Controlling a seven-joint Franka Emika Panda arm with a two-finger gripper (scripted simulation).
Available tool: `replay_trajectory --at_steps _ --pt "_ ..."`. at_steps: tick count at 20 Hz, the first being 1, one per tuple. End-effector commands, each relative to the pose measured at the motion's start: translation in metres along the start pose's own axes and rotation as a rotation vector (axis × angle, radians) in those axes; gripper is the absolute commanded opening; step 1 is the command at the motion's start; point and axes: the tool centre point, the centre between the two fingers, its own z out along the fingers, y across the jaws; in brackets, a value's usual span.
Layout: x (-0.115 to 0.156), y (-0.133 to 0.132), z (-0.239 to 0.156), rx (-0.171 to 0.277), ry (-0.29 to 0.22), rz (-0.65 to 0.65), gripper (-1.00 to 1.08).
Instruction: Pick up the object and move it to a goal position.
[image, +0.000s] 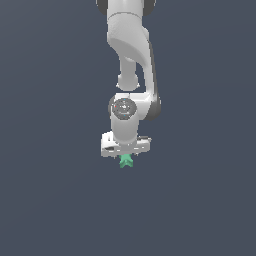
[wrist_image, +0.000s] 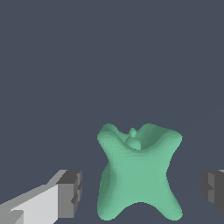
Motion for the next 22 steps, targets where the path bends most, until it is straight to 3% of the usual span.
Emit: replay_trajectory --at_steps 1,9,10,22 --pt "-0.001 0.000 0.014 0.000 -0.001 -0.001 1.00" --pt "0.000 0.000 0.034 0.000 -0.001 -0.002 1.00" --pt "0.000 0.000 0.034 0.000 -0.001 -0.002 -1.00" --pt "0.000 -0.001 0.033 0.000 0.000 -0.002 -1.00"
